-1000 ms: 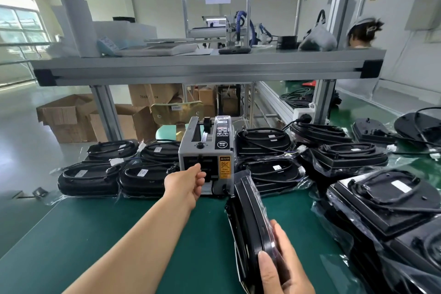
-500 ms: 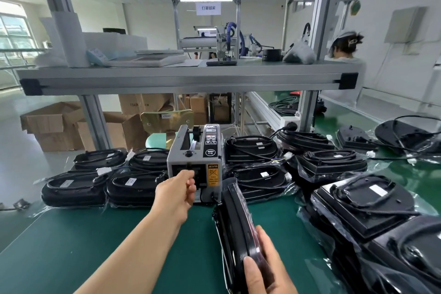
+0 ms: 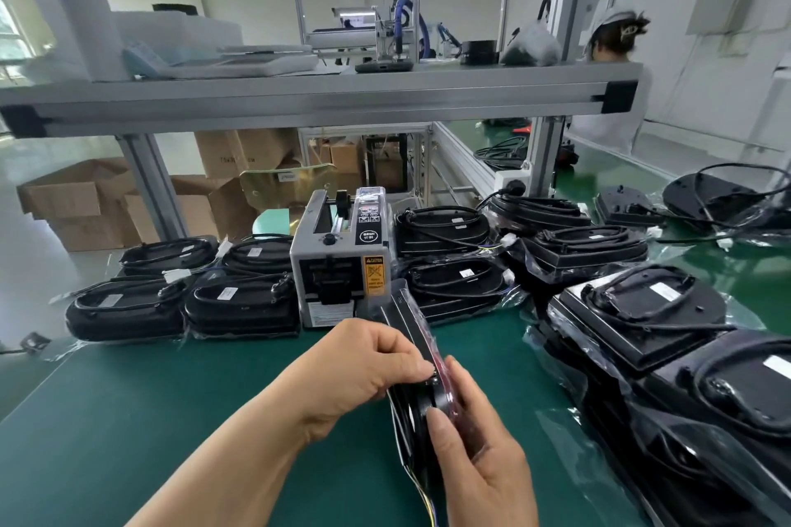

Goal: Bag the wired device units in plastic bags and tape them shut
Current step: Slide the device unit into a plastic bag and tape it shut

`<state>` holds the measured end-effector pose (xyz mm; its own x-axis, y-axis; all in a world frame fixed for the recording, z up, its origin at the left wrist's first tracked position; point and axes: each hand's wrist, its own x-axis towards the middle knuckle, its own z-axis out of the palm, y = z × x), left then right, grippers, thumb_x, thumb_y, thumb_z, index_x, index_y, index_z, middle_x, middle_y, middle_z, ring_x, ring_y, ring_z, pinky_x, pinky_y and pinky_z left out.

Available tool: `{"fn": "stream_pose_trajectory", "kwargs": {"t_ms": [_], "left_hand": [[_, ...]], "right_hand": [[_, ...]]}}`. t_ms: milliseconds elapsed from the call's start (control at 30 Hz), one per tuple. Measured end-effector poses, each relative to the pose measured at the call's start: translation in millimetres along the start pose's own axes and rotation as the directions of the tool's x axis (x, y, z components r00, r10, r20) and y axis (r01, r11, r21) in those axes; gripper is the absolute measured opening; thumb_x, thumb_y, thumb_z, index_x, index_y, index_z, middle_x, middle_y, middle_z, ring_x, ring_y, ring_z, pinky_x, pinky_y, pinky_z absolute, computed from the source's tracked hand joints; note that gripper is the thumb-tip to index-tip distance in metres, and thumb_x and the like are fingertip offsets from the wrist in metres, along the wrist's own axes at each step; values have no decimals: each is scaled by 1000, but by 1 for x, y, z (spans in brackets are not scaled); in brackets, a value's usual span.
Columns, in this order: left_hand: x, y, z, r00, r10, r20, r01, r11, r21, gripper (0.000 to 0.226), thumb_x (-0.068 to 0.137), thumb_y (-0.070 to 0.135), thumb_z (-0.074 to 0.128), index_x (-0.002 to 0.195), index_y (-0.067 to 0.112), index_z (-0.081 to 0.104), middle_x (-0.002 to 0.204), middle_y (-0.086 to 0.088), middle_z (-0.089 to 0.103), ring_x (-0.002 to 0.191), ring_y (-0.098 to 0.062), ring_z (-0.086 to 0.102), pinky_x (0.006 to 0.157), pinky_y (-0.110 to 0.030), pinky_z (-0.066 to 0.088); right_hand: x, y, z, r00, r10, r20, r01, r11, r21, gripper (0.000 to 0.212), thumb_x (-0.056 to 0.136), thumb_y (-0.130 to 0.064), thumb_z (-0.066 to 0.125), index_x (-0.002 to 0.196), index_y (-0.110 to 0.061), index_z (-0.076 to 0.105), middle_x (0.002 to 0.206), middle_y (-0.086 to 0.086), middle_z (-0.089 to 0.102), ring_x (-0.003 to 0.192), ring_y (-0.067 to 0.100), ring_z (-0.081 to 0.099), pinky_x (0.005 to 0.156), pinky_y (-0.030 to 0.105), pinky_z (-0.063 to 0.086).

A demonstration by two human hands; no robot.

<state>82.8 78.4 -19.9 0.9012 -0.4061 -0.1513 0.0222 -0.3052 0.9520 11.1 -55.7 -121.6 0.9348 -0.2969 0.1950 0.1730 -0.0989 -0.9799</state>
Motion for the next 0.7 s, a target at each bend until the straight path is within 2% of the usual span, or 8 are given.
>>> {"fn": "stream_pose_trajectory", "kwargs": {"t_ms": [133, 233, 367, 533, 700], "left_hand": [[6, 2, 0, 1000, 7, 3, -7, 999, 51, 19, 81, 14, 78, 65, 17, 68, 59, 7, 61, 48, -2, 45, 49, -11, 36], [9, 1, 0, 1000, 8, -7, -7, 998, 63, 20, 81, 13, 77, 64, 16, 68, 59, 9, 63, 48, 3, 51, 50, -7, 38], [9, -4, 3, 999, 6, -49, -3, 998, 55, 21, 80, 17, 78, 63, 17, 68, 58, 9, 61, 47, 3, 49, 49, -7, 37], [9, -9, 6, 995, 14, -97, -12, 1000, 21, 16, 81, 16, 78, 70, 9, 70, 55, 11, 61, 44, 4, 47, 47, -6, 36], [9, -13, 9, 989, 36, -145, -30, 998, 48, 17, 80, 19, 80, 67, 12, 72, 65, 3, 69, 55, -1, 57, 54, -10, 43]], "right_hand": [[-1, -2, -1, 1000, 2, 7, -2, 1000, -10, 54, 87, -10, 72, 133, -37, 59, 119, -12, 72, 109, 0, 67, 96, 23, 52], [-1, -3, -2, 1000, -4, 8, 4, 1000, -30, 54, 88, -13, 72, 133, -40, 57, 120, -13, 72, 109, -2, 66, 96, 22, 52], [-2, -4, -2, 1000, 5, 17, -4, 999, -39, 54, 89, -15, 71, 134, -41, 55, 123, -14, 70, 113, -3, 64, 99, 25, 51], [-2, -4, 0, 1000, 5, 14, -4, 998, -56, 55, 89, -16, 70, 135, -41, 54, 125, -15, 69, 115, -2, 63, 102, 28, 50], [-2, -5, 0, 1000, 13, 12, -12, 998, -60, 55, 89, -17, 71, 135, -42, 54, 126, -16, 68, 117, -1, 62, 103, 32, 51]]}}
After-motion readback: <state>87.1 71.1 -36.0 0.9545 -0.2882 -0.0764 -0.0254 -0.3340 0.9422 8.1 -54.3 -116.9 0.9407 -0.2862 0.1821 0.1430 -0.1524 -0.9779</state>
